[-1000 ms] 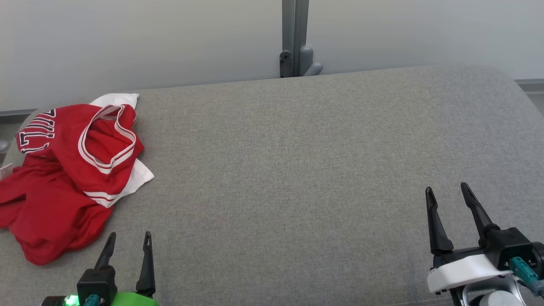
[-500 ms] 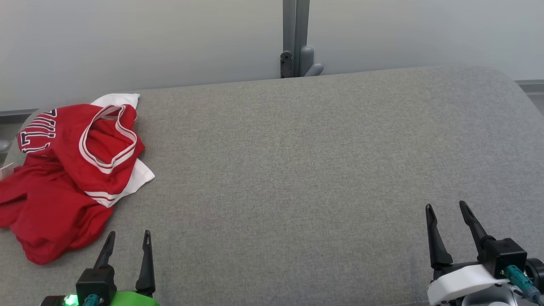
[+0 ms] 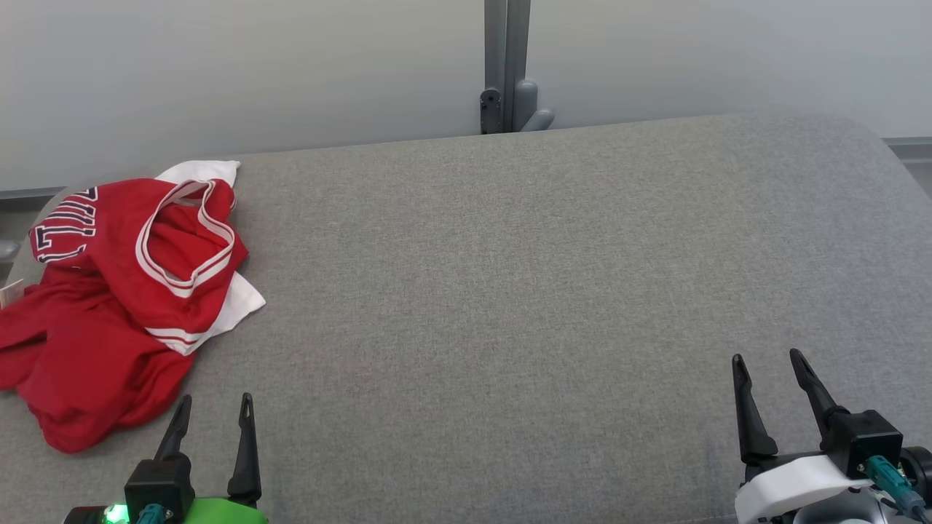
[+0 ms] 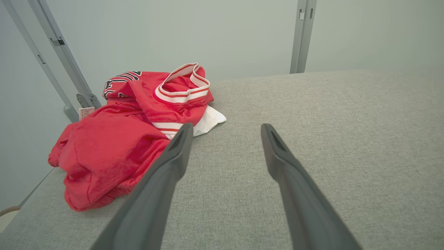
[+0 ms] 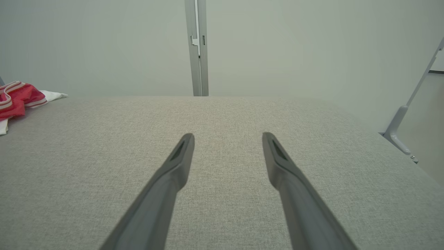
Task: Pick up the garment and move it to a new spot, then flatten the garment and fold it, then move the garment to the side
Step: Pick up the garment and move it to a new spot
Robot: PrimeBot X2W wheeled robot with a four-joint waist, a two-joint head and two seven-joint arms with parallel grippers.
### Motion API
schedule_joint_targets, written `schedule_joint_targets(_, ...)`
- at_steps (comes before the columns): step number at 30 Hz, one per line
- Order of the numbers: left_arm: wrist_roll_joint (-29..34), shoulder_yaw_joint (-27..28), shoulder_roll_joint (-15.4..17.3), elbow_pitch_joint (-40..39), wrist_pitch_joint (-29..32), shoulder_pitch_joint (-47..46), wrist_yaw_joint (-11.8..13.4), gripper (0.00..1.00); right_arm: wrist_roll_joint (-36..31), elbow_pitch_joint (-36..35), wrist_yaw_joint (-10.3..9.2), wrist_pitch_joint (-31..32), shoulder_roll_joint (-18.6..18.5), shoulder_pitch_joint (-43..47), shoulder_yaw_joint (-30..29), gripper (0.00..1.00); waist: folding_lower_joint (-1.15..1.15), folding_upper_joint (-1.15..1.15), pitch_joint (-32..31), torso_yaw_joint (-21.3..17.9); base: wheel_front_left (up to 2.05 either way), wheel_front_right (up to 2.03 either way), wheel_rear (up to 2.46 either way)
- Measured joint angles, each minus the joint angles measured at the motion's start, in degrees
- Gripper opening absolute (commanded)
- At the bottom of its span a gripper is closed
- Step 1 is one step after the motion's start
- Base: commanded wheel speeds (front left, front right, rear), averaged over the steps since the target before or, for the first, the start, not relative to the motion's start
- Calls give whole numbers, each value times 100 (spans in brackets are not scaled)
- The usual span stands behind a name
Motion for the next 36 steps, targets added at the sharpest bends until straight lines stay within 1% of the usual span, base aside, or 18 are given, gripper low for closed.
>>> schedule_joint_targets(6, 3, 7, -12, -2, 0, -3, -21, 100, -9, -19, 0, 0, 2, 1, -4, 100, 0, 0, 3, 73, 0, 0, 0)
schedule_joint_targets(11, 3, 30, -43, -20, 0, -33, -14, 100, -8, -74, 0, 0, 16, 13, 12, 100, 0, 0, 8, 359, 0, 0, 0)
schedule_joint_targets(14, 12, 34, -44, -16, 0, -34, -9, 100, -3, -96, 0, 0, 32, 19, -5, 100, 0, 0, 12, 592, 0, 0, 0)
schedule_joint_targets(15, 12, 64, -41, -31, -1, -37, -5, 100, -1, -98, 0, 0, 35, 26, 31, 100, 0, 0, 13, 785, 0, 0, 0)
schedule_joint_targets(17, 11, 102, -38, -49, -1, -36, 2, 100, -1, -102, 0, 0, 42, 29, 80, 100, 0, 0, 13, 998, 0, 0, 0)
schedule_joint_targets(24, -16, 294, 8, -80, -1, 58, 27, 100, 2, -108, 1, 0, 67, -207, 432, 100, 0, 0, 28, 1766, 0, 0, 0)
schedule_joint_targets(28, -65, 401, 2, -124, -1, 94, 36, 100, 29, -118, 1, 0, 83, -263, 645, 100, 0, 0, 35, 2132, 0, 0, 0)
schedule_joint_targets(32, -100, 469, -20, -166, -1, 101, 35, 100, 85, -202, 1, 0, 89, -304, 761, 100, 0, 0, 58, 2351, 0, 0, 0)
schedule_joint_targets(36, -160, 524, -69, -279, -1, 108, 35, 100, 97, -347, 1, 0, 41, -382, 883, 100, 0, 0, 148, 2361, 0, 0, 0)
